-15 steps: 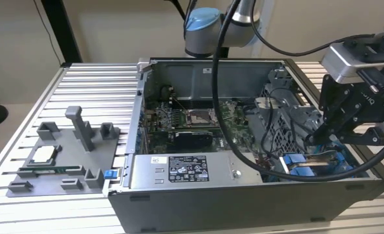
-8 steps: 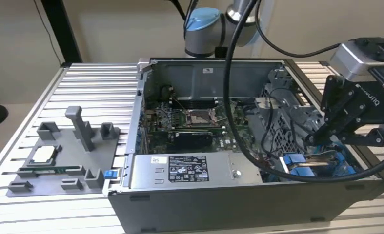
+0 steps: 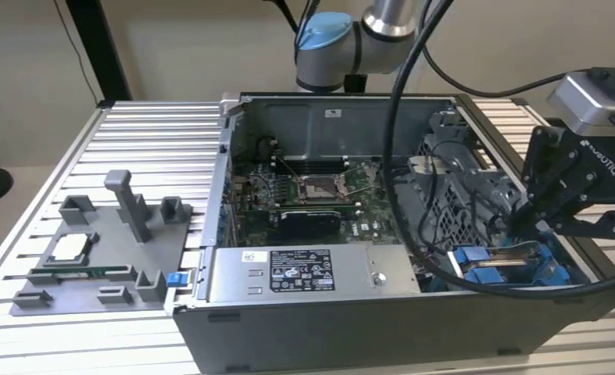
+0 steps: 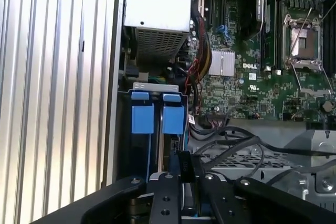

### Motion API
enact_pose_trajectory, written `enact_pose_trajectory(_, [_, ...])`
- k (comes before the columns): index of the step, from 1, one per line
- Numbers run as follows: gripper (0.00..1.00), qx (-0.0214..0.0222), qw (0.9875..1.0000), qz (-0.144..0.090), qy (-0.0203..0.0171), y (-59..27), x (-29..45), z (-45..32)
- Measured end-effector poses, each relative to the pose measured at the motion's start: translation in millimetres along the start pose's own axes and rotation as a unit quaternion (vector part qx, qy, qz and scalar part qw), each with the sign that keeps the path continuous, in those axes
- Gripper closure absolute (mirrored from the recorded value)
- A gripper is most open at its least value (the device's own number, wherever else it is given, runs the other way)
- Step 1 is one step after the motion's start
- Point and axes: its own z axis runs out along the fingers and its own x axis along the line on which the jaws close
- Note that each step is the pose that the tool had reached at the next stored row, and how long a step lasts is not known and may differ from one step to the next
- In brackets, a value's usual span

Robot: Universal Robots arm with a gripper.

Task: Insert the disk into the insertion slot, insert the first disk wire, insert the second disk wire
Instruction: 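Insert the first disk wire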

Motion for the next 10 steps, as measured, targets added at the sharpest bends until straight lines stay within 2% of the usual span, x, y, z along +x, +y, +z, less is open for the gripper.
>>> enact_pose_trajectory(10, [1.0,-0.0105,0.9999,0.002,-0.0006,-20.7,1.9,9.4])
